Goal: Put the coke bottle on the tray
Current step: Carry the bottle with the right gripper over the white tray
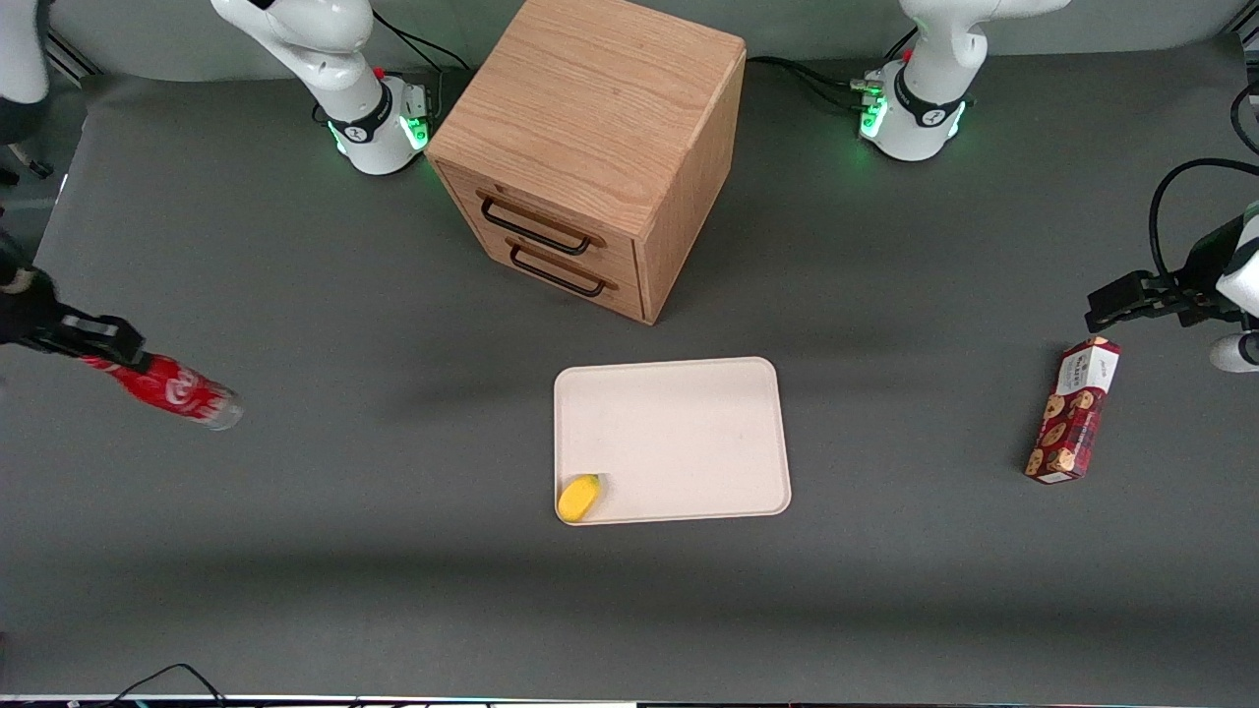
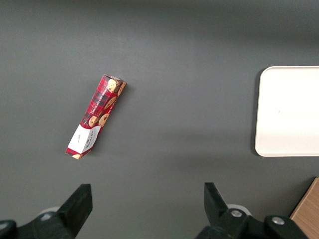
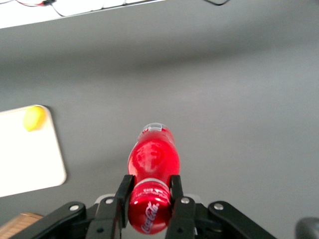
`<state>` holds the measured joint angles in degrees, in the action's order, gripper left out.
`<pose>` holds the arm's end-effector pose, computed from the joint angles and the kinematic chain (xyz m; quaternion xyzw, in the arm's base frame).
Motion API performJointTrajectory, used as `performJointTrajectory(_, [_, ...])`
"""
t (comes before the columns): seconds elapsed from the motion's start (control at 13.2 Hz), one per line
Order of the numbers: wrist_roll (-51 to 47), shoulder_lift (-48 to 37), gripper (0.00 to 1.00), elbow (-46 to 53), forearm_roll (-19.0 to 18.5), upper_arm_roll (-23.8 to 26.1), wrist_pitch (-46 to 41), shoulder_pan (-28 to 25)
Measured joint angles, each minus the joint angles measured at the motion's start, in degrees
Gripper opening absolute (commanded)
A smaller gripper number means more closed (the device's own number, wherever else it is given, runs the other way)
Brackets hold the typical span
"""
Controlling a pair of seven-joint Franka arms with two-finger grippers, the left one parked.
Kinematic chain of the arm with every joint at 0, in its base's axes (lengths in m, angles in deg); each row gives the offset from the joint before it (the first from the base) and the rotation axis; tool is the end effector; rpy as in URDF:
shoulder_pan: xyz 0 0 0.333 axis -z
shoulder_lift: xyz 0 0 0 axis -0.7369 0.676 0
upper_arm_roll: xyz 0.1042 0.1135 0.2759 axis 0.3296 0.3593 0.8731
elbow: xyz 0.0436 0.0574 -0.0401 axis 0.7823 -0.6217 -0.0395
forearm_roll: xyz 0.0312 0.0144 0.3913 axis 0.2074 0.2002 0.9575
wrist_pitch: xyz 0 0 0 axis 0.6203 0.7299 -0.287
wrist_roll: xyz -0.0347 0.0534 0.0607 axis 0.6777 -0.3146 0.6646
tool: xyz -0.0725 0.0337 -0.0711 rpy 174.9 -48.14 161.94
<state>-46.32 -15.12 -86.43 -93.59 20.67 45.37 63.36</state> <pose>0.6216 0.0534 0.6233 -0.9952 0.0937 -0.0264 0.0059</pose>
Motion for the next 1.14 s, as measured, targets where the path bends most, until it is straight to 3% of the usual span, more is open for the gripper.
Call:
performJointTrajectory(0.15, [-8.54, 2.76, 0.00, 1.80, -1.11, 0.21, -0.05, -7.54])
performJointTrajectory(0.38, [-22.18, 10.25, 0.00, 6.88, -6.39, 0.09, 0.12, -20.75])
performJointTrajectory(0.53, [-27.49, 14.94, 0.00, 9.55, -8.06, -0.20, 1.41, -26.55])
performJointTrajectory(1.14, [-29.32, 27.46, 0.00, 10.84, -8.21, -0.63, 8.80, -32.02])
